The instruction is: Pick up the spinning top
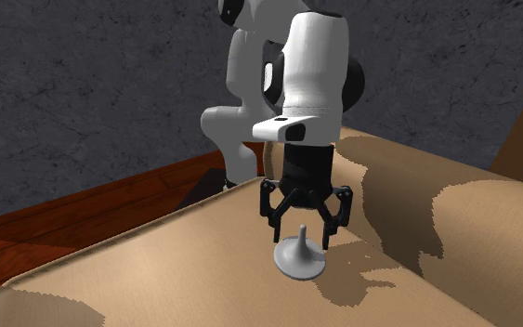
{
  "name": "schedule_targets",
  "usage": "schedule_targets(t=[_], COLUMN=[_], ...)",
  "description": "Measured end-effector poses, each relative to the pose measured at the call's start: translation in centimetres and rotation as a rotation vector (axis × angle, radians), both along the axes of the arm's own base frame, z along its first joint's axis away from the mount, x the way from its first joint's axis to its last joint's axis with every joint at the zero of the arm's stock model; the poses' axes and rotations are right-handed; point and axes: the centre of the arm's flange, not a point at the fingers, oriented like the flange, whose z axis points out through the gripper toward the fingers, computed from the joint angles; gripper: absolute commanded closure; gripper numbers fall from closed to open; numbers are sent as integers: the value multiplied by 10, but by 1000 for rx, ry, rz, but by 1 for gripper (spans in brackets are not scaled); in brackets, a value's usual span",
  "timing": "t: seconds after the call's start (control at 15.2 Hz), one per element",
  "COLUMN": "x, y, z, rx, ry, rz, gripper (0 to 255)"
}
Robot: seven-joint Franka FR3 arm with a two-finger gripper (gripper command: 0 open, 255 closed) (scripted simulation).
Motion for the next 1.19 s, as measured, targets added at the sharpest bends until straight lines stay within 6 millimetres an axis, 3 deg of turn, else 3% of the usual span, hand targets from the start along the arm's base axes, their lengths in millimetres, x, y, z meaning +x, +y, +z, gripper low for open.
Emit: schedule_targets(t=[0.66,1.19], x=[0,1], y=[0,1], z=[2,41], rx=[1,0], ry=[-1,1], rz=[0,0], gripper=[255,255])
